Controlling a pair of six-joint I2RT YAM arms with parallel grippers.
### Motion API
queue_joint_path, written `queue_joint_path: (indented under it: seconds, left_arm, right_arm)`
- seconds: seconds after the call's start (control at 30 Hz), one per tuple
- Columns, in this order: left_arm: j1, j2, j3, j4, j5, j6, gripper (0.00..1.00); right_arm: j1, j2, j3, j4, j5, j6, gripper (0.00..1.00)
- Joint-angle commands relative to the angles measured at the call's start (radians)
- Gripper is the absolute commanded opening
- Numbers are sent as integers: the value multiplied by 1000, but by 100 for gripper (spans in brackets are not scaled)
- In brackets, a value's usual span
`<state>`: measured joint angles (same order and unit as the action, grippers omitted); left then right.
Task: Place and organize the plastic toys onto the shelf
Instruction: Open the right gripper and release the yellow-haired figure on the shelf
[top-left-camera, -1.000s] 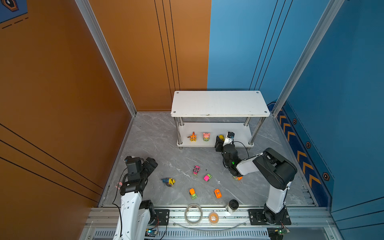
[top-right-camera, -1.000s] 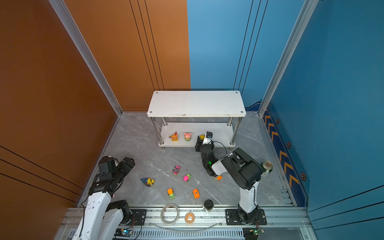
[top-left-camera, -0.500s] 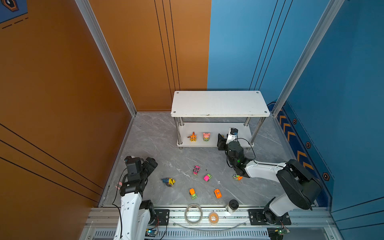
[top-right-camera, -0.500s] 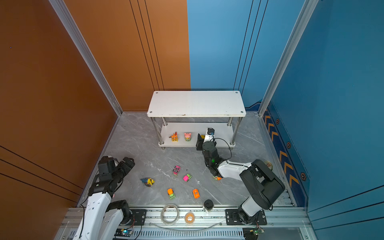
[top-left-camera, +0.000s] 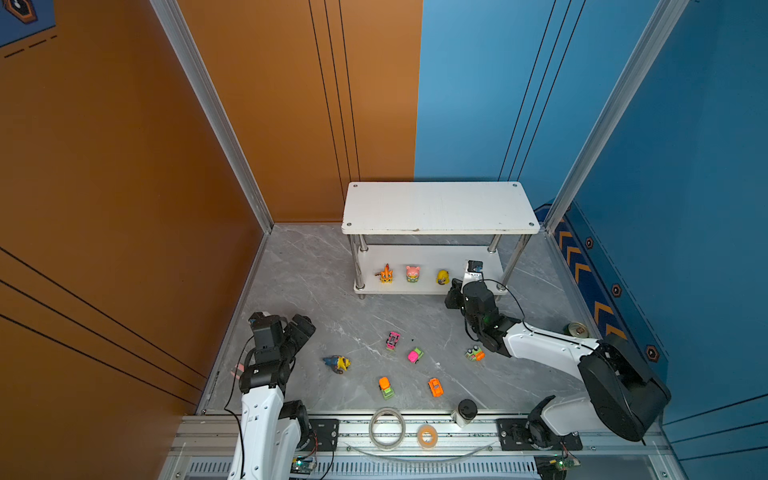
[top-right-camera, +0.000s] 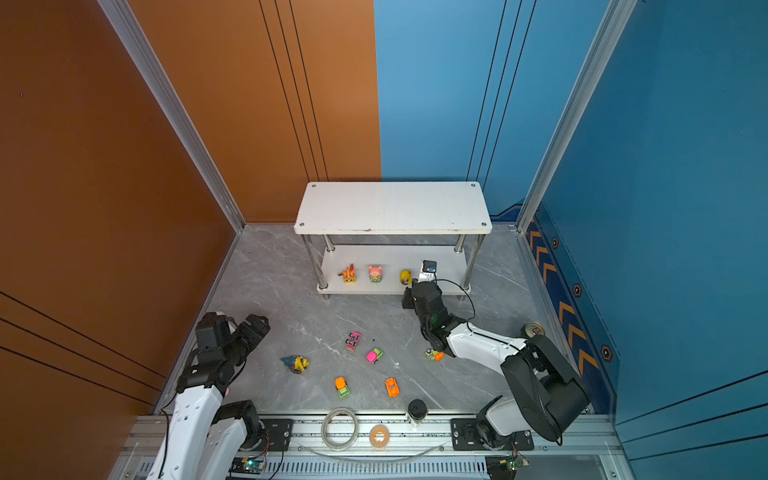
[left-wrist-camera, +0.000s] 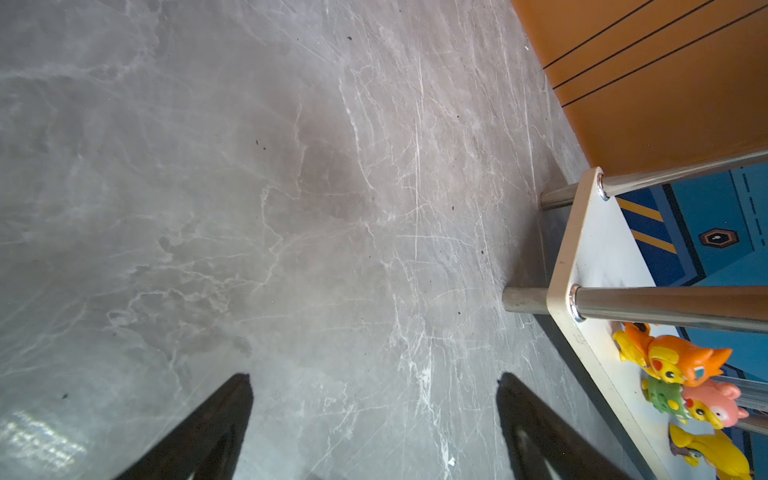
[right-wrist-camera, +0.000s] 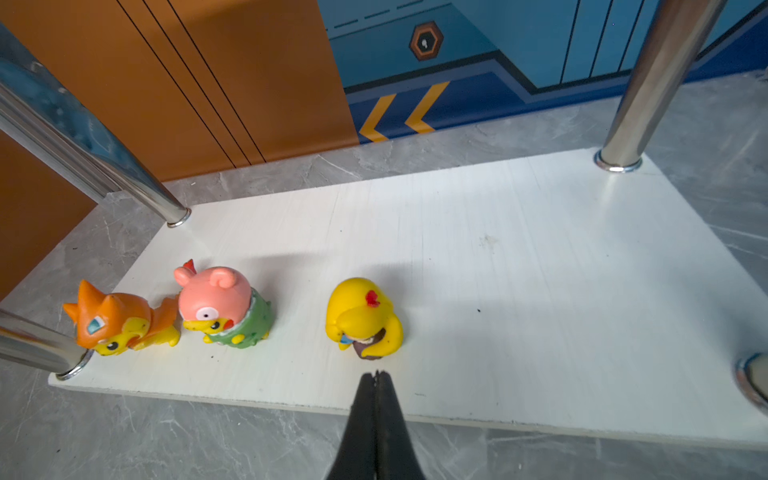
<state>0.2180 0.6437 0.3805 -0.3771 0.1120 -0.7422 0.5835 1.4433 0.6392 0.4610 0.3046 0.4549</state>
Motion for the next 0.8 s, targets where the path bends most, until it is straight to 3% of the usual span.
queue_joint_path:
  seconds: [0.0, 0.27, 0.77]
  left_arm:
    - [10, -7, -17, -3, 18, 1, 93]
    - [10, -3, -13, -3, 9, 0, 93]
    - [10, 27, -17, 21, 10, 3, 93]
  right_arm:
    - [-39, 45, 14, -39, -153, 59, 0]
    - [-83, 153, 35, 101, -336, 143, 0]
    - [-119, 233, 69, 177, -364, 202, 0]
